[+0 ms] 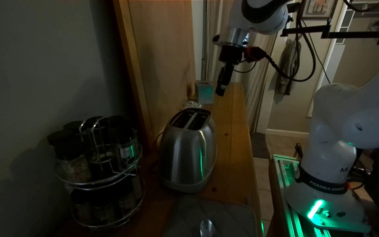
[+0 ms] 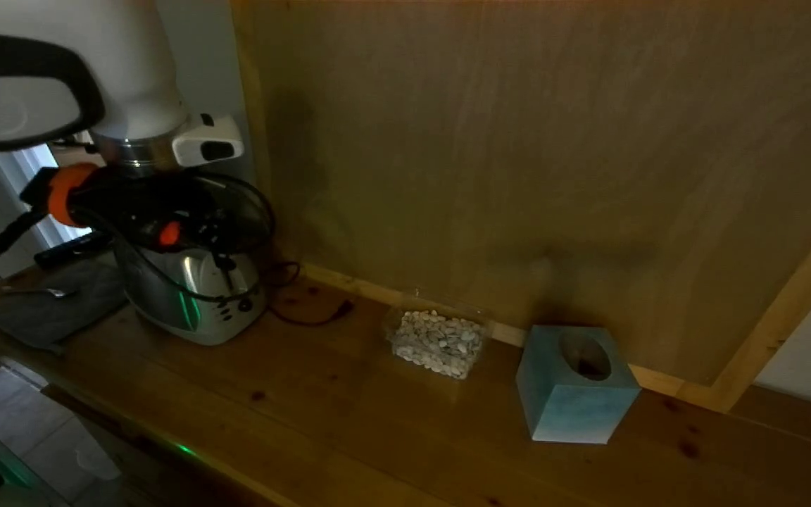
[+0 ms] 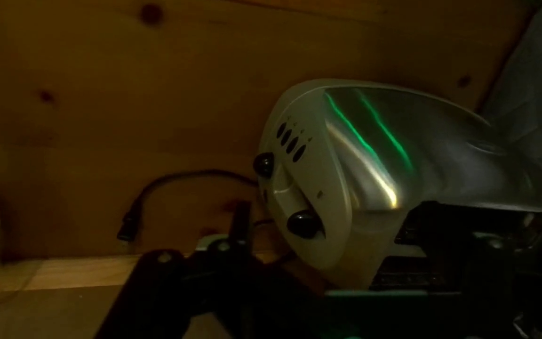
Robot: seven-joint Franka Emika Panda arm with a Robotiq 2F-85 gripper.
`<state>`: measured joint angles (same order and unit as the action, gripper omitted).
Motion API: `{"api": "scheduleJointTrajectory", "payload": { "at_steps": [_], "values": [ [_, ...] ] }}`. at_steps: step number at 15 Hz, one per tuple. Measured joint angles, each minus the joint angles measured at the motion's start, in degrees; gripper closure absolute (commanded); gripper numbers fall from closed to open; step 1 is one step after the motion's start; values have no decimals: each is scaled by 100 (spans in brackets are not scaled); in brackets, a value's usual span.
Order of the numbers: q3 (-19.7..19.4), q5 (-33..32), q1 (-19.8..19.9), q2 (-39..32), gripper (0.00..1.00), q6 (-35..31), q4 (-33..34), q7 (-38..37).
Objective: Push the black toaster lever fully downwards
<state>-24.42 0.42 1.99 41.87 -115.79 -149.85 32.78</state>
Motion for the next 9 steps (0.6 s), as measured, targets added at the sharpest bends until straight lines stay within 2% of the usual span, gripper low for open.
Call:
{"api": "scheduleJointTrajectory", "payload": {
  "at_steps": [7,9],
  "values": [
    [209,260,-2,-575,91,-595,88,-478],
    [250,303,-1,-722,100,-662,148,-586]
  ]
}}
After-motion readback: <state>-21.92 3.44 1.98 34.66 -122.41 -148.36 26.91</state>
